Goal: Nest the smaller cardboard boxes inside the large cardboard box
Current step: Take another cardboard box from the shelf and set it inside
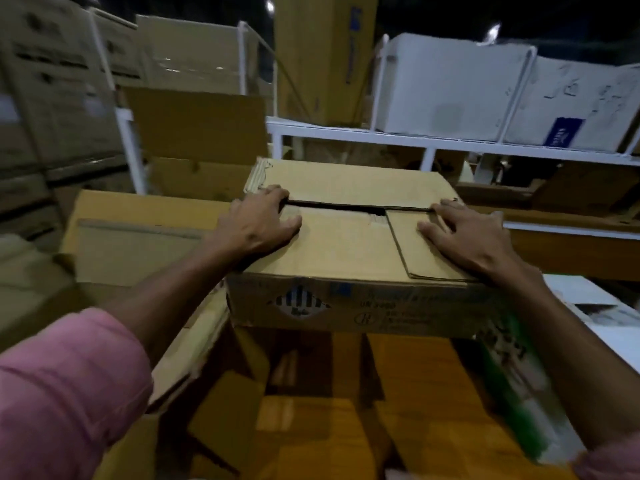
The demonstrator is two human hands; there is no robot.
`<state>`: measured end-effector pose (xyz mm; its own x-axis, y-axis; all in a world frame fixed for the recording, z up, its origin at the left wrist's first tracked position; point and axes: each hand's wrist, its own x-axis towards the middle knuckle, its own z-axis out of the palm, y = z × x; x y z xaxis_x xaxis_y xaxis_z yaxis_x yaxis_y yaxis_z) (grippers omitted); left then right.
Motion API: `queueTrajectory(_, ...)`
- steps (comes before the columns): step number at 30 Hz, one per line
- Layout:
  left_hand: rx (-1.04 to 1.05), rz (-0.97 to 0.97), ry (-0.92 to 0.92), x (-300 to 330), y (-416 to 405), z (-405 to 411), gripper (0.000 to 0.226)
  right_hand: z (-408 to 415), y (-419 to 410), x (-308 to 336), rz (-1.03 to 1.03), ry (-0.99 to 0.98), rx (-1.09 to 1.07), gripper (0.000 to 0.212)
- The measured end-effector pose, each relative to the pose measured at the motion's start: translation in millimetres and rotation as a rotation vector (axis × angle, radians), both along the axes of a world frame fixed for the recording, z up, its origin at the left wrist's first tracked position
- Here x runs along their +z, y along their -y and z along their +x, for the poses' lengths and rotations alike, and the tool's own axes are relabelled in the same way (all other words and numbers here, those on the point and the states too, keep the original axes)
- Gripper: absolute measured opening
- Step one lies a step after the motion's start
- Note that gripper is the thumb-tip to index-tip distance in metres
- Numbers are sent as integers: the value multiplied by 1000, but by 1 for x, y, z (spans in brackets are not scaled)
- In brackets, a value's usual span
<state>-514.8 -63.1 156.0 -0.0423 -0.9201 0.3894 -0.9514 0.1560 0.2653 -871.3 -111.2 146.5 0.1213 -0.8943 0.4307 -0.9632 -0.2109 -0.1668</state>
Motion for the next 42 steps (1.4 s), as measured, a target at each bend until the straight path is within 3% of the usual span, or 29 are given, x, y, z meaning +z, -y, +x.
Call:
queueTrajectory(8,142,-3,-44,5,-51,128,67,138,-16,28,8,-54,142,69)
queueTrajectory(13,221,-12,-54,3,-67,185,64,202,-15,37,-4,-87,202,73)
queueTrajectory(26,348,5,-86,-15,-78,319,53,349,-18,34,-14,-112,326,58)
queueTrajectory(42,148,143,-36,-88,-56,531,56,537,-41,-66,162,-73,139,68)
